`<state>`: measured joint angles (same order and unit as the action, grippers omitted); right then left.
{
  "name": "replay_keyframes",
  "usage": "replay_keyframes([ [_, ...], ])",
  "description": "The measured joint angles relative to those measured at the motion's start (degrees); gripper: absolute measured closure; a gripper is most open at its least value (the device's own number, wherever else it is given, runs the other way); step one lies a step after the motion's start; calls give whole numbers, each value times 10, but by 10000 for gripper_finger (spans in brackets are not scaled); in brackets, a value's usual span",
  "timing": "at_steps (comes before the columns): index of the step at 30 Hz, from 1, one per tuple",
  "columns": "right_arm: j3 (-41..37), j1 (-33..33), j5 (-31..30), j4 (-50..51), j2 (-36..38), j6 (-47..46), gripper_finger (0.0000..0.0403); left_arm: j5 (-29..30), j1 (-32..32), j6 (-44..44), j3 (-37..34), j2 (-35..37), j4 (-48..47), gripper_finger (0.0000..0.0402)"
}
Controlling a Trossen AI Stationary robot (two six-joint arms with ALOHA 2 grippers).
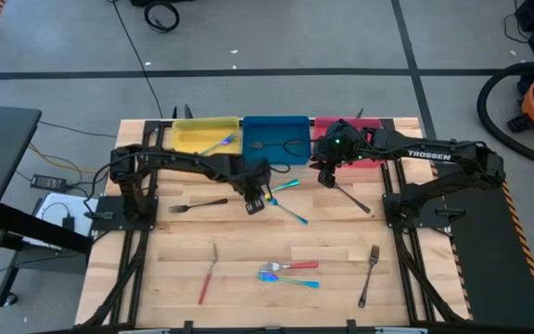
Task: Sort silverware by color (type)
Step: Put the iridescent fork into the yellow bin
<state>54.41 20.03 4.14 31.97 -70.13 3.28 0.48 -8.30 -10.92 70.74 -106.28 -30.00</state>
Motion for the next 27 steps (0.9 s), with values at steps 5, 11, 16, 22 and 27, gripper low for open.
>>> replay_keyframes([
  [5, 0, 0, 0, -2, 0, 3, 286, 28, 2, 2, 0, -6, 6, 326],
  [11, 0, 0, 0, -2, 0, 4, 286, 16, 9, 1, 0, -34, 27, 326],
  [16, 0, 0, 0, -1, 0, 13, 286, 13, 17, -7, 0, -35, 41, 326],
  [22, 0, 0, 0, -2, 0, 14, 286, 14, 25, -20, 0, -35, 42, 326],
  [27, 0, 0, 0, -1, 0, 14, 286, 19, 32, -25, 0, -36, 43, 326],
])
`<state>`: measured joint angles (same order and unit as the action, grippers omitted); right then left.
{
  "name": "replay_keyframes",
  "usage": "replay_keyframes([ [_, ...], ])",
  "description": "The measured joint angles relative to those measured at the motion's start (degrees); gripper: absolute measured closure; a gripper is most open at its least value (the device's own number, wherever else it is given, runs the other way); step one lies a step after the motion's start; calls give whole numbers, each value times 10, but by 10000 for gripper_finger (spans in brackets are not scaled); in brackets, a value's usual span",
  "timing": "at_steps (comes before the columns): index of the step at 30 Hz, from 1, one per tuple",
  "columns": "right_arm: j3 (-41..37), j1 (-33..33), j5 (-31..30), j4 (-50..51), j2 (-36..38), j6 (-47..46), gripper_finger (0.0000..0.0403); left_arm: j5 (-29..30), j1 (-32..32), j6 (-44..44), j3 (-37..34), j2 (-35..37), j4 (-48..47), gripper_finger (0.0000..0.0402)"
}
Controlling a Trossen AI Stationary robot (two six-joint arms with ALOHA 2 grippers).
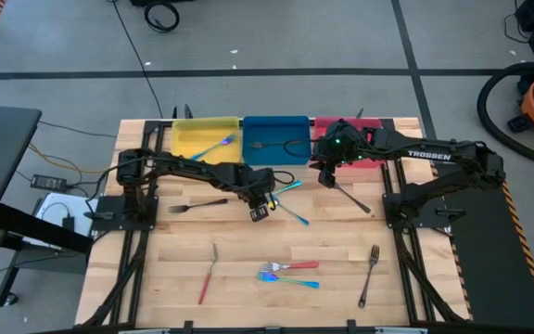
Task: Sort silverware by color (type)
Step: Put the iridescent fork into the yellow bin
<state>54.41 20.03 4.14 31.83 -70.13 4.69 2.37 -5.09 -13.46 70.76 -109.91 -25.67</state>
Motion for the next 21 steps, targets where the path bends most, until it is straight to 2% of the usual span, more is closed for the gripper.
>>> replay_keyframes([
  [4, 0, 0, 0, 0, 0, 0, 286, 27, 6, -9, 1, -7, 7, 326],
  [21, 0, 0, 0, 0, 0, 0, 286, 38, 5, -12, 2, -34, 19, 326],
])
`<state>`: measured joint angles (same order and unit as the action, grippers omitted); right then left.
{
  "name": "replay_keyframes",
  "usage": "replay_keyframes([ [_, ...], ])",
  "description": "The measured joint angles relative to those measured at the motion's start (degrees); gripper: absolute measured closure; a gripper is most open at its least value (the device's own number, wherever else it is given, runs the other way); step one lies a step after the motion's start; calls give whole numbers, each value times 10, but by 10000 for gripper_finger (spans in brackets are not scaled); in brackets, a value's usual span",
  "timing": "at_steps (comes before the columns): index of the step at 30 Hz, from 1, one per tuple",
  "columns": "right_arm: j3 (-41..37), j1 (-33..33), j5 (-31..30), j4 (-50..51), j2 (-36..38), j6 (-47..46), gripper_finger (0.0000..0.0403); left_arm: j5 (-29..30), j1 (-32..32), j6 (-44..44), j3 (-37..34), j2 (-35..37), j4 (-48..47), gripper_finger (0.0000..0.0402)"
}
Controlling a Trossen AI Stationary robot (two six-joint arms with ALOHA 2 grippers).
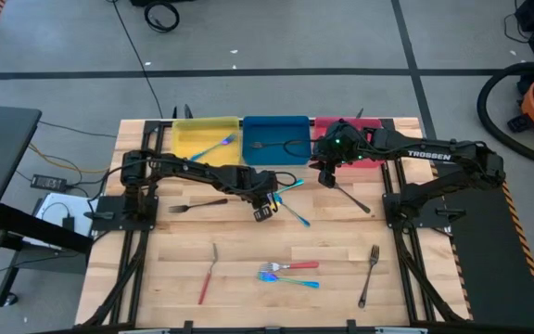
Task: Sort silverware by color (type)
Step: Put the iridescent fork into the yellow bin
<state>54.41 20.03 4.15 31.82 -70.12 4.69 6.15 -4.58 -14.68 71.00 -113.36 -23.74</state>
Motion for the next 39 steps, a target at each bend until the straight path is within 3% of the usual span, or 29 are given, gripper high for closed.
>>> replay_keyframes([
  [9, 0, 0, 0, 0, 0, 0, 286, 8, -1, 7, -1, 0, -5, 394],
  [20, 0, 0, 0, 0, 0, 0, 286, 7, -2, 38, 30, -3, -47, 399],
  [26, 0, 0, 0, 1, 0, 0, 286, 6, -18, 76, 87, -7, -165, 363],
  [34, 0, 0, 0, 4, 0, 0, 286, 5, -53, 78, 118, -6, -246, 290],
  [39, 0, 0, 0, 7, 0, 3, 286, -50, -70, 57, 118, -5, -248, 263],
])
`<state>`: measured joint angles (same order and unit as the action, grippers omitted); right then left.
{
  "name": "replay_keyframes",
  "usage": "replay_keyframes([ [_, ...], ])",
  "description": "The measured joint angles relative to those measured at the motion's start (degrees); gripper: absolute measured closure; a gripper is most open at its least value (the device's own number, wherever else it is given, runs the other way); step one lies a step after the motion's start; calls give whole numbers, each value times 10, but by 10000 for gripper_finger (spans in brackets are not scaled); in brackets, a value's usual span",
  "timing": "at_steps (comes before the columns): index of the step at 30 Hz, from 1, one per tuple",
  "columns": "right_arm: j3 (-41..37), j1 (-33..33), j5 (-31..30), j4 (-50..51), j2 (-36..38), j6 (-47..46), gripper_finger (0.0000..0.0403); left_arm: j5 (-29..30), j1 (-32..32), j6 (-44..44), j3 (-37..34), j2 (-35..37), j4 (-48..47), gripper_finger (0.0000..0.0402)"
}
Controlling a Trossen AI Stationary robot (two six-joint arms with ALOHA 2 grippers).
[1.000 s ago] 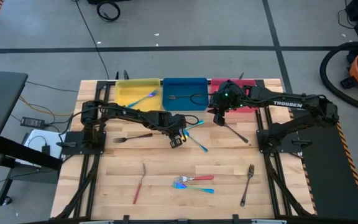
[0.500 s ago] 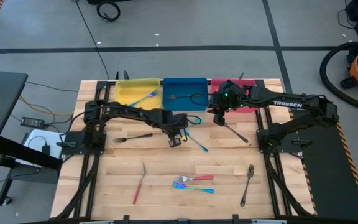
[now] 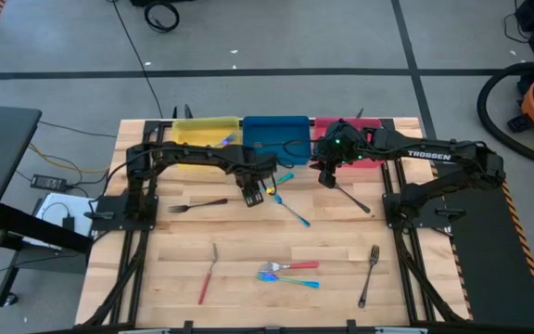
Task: Sort silverware by color (type)
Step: Put the iridescent fork into the yellow bin
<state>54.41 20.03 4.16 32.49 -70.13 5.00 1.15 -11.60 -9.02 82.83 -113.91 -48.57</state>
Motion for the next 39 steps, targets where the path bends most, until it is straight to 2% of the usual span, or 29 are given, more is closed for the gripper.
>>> replay_keyframes([
  [3, 0, 0, 0, 2, 0, 1, 286, -45, 3, -8, 0, 0, 14, 255],
  [11, 0, 0, 0, 3, 0, 1, 286, -49, 27, -21, 1, -8, 51, 248],
  [16, 0, 0, 0, 5, 0, 1, 286, 24, 27, -26, 0, -17, 37, 248],
  [24, 0, 0, 0, 9, 0, 2, 286, 41, 28, -28, 1, -12, 38, 248],
  [30, 0, 0, 0, 9, 0, 11, 286, 123, 34, -39, 1, -12, 1, 248],
  [39, 0, 0, 0, 10, 0, 12, 286, 162, 68, -45, 1, -16, -3, 248],
])
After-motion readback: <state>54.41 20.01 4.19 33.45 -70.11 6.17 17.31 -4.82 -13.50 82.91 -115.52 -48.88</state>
